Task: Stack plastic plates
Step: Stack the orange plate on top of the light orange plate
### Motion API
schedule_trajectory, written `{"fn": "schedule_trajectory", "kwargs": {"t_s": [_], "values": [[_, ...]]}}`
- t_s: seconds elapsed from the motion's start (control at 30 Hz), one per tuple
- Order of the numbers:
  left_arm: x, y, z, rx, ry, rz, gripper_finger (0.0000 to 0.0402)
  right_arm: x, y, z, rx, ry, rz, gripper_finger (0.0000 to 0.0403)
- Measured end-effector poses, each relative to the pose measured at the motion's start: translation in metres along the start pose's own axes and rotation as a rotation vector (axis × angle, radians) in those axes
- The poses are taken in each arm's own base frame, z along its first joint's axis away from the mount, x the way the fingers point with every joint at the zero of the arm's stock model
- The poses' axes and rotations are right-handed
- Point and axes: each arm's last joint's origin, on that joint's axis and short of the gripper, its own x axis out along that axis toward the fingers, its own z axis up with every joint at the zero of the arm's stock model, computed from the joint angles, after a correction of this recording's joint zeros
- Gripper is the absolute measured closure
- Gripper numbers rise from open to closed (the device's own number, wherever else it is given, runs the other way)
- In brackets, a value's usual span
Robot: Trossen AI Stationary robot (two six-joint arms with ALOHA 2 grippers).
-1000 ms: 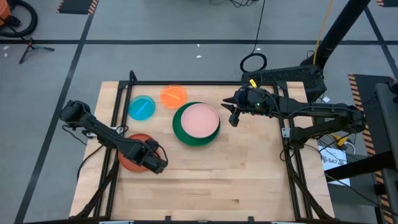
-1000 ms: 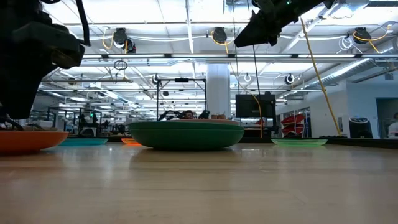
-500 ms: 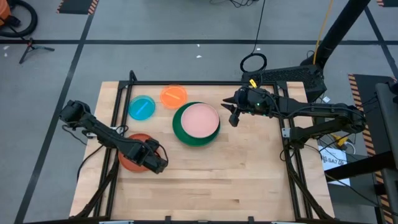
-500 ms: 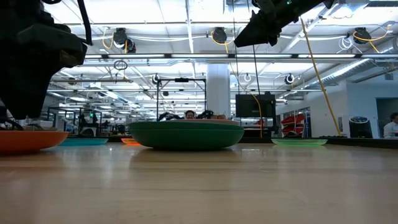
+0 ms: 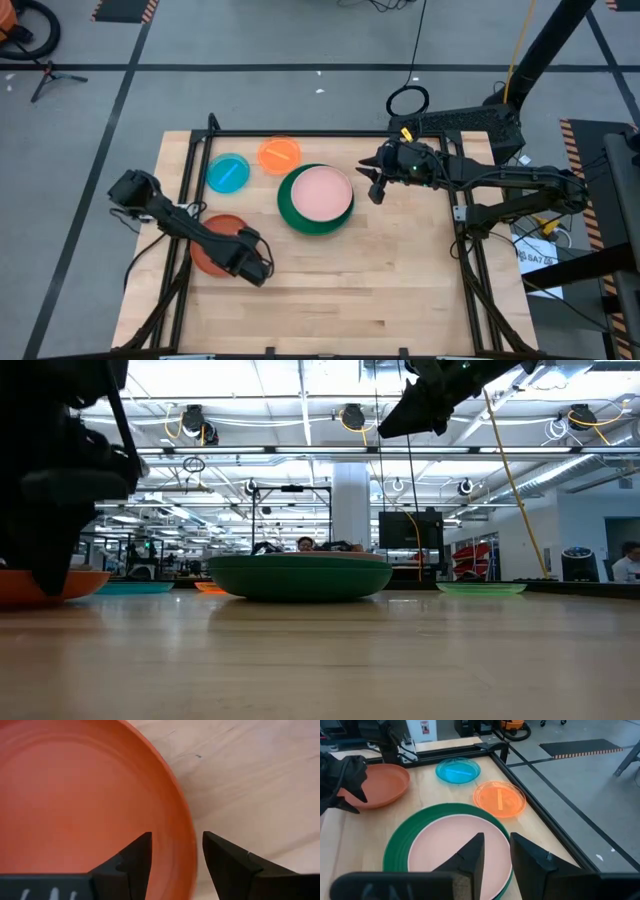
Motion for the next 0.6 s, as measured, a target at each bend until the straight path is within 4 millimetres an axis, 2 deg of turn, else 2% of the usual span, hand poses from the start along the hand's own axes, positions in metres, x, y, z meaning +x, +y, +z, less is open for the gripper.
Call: {"fn": "schedule_trajectory", "kwargs": {"t_s": [0.2, 0.3, 0.6], "values": [[0.0086, -0.0034, -0.0021, 0.018, 0.0, 0.028, 0.022, 0.0, 0.0, -0.0001, 0.0, 0.0, 0.0, 0.0314], [0.0086, -0.0054, -0.0045, 0.025, 0.001, 0.008, 0.0234, 0.0, 0.0, -0.0002, 0.001, 0.001, 0.0, 0.0314], [0.0045, -0.0063, -0.0067, 0.037, 0.006, -0.014, 0.0362, 0.0, -0.0001, -0.0006, -0.001, 0.005, 0.0, 0.0314]]}}
